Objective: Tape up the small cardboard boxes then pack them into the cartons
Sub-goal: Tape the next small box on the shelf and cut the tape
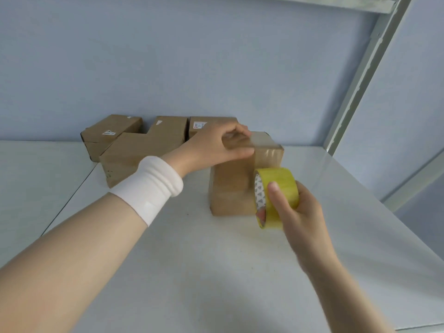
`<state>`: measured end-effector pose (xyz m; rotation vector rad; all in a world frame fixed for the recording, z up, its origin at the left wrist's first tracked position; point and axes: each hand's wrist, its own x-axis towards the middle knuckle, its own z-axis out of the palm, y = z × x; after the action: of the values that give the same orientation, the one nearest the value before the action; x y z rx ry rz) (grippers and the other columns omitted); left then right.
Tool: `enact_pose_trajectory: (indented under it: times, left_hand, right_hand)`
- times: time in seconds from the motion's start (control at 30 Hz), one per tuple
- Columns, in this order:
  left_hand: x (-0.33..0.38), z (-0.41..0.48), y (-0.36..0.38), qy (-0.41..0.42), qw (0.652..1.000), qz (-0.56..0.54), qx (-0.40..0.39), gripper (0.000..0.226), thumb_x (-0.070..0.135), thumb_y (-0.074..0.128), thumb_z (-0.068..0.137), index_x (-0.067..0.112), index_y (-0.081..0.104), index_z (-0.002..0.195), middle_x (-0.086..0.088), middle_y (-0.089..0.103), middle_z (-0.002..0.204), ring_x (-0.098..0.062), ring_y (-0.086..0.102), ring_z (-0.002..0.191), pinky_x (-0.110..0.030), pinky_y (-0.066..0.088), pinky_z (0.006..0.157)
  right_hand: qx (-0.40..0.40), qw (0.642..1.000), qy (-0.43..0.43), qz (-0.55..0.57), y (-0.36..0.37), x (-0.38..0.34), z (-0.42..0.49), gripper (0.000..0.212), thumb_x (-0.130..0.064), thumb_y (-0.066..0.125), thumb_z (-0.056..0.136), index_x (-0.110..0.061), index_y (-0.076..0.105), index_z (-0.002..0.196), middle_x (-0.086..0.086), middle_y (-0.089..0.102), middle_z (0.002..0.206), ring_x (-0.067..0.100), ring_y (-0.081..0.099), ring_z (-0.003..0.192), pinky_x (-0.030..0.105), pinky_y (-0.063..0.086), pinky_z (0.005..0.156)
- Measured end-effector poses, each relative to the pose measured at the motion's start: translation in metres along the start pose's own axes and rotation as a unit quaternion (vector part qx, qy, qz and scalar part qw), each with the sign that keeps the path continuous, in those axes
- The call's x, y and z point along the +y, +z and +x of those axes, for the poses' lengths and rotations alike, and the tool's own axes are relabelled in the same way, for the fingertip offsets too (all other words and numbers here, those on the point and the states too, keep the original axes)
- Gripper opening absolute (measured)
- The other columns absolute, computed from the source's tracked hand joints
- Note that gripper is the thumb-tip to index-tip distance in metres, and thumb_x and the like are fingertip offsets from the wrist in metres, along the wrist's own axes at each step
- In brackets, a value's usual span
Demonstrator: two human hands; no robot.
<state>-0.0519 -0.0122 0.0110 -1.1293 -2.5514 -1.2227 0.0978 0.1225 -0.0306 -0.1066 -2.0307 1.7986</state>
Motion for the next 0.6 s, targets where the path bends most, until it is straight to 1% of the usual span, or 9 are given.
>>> enact_pose_trajectory:
  times: [0.07, 0.13, 0.2, 0.23, 0.33, 0.37, 0.47, 0.53, 0.6]
  left_hand:
    - [0.008, 0.006, -0.009, -0.058, 0.996, -0.069, 0.003, 0.011, 0.043, 0.068, 0.080, 0.036, 0.069, 0.089, 0.019, 0.066, 0.111, 0.009, 0.058, 0.101, -0.013, 0.042, 0.090]
    - [0.009, 0.007, -0.013, -0.098, 0.989, -0.115, 0.004, 0.022, 0.052, 0.062, 0.082, 0.032, 0.073, 0.080, 0.022, 0.071, 0.084, 0.010, 0.064, 0.077, -0.006, 0.047, 0.068]
    - [0.000, 0.006, -0.005, -0.137, 0.979, -0.147, 0.040, 0.030, 0.050, 0.057, 0.087, 0.028, 0.073, 0.074, 0.018, 0.069, 0.070, 0.002, 0.064, 0.065, -0.011, 0.046, 0.059]
    - [-0.008, 0.005, 0.002, -0.165, 0.973, -0.151, 0.060, 0.030, 0.048, 0.056, 0.088, 0.026, 0.072, 0.076, 0.015, 0.068, 0.072, -0.003, 0.063, 0.068, -0.017, 0.046, 0.062]
    - [-0.028, 0.002, 0.023, -0.227, 0.961, -0.105, 0.121, 0.030, 0.041, 0.055, 0.090, 0.017, 0.063, 0.107, 0.002, 0.064, 0.103, -0.013, 0.058, 0.094, -0.025, 0.043, 0.078]
    - [-0.031, 0.002, 0.027, -0.226, 0.961, -0.079, 0.138, 0.033, 0.037, 0.056, 0.091, 0.016, 0.057, 0.115, 0.001, 0.060, 0.112, -0.013, 0.055, 0.101, -0.023, 0.040, 0.082]
    - [-0.030, 0.006, 0.032, -0.201, 0.970, -0.036, 0.129, 0.038, 0.026, 0.054, 0.093, 0.015, 0.048, 0.128, -0.001, 0.053, 0.128, -0.016, 0.048, 0.119, -0.022, 0.034, 0.092]
    - [-0.031, 0.009, 0.038, -0.217, 0.966, -0.043, 0.130, 0.034, 0.022, 0.047, 0.096, 0.014, 0.049, 0.129, -0.004, 0.053, 0.130, -0.020, 0.048, 0.121, -0.026, 0.036, 0.098]
    - [-0.035, 0.011, 0.043, -0.244, 0.961, -0.018, 0.129, 0.032, 0.025, 0.045, 0.097, 0.014, 0.051, 0.127, -0.007, 0.052, 0.130, -0.024, 0.048, 0.120, -0.032, 0.037, 0.101]
  right_hand:
    - [-0.040, 0.998, 0.013, 0.053, -0.010, -0.024, 0.013, 0.040, -0.052, 0.064, 0.076, -0.012, 0.061, 0.082, 0.000, 0.065, 0.055, 0.008, 0.060, 0.046, 0.016, 0.044, 0.043]
    - [-0.124, 0.981, 0.040, 0.146, -0.022, -0.044, 0.034, 0.032, -0.039, 0.064, 0.076, -0.010, 0.064, 0.089, 0.003, 0.071, 0.067, 0.015, 0.066, 0.059, 0.024, 0.054, 0.053]
    - [-0.162, 0.974, 0.056, 0.151, -0.026, -0.052, 0.055, 0.031, -0.027, 0.061, 0.076, -0.009, 0.063, 0.101, 0.004, 0.074, 0.080, 0.018, 0.069, 0.075, 0.028, 0.056, 0.066]
    - [-0.149, 0.980, 0.061, 0.119, -0.023, -0.049, 0.063, 0.029, -0.024, 0.062, 0.079, -0.009, 0.062, 0.104, 0.004, 0.074, 0.085, 0.020, 0.070, 0.081, 0.030, 0.057, 0.071]
    - [-0.077, 0.995, 0.061, 0.026, -0.008, -0.032, 0.078, 0.026, -0.033, 0.055, 0.092, -0.010, 0.064, 0.102, 0.009, 0.072, 0.100, 0.026, 0.067, 0.097, 0.039, 0.053, 0.090]
    - [-0.065, 0.996, 0.052, 0.015, -0.003, -0.027, 0.080, 0.027, -0.036, 0.053, 0.093, -0.012, 0.065, 0.097, 0.007, 0.073, 0.095, 0.022, 0.068, 0.092, 0.036, 0.054, 0.085]
    - [-0.051, 0.997, 0.032, 0.040, 0.008, -0.017, 0.087, 0.024, -0.038, 0.051, 0.094, -0.018, 0.064, 0.089, -0.007, 0.072, 0.067, 0.005, 0.068, 0.063, 0.018, 0.053, 0.056]
    - [-0.046, 0.997, 0.028, 0.062, 0.012, -0.012, 0.091, 0.026, -0.037, 0.049, 0.095, -0.016, 0.064, 0.091, -0.007, 0.071, 0.064, 0.006, 0.066, 0.059, 0.018, 0.052, 0.053]
    - [-0.049, 0.996, 0.029, 0.065, 0.016, -0.005, 0.095, 0.030, -0.037, 0.048, 0.096, -0.012, 0.064, 0.095, -0.005, 0.071, 0.066, 0.008, 0.066, 0.061, 0.020, 0.055, 0.059]
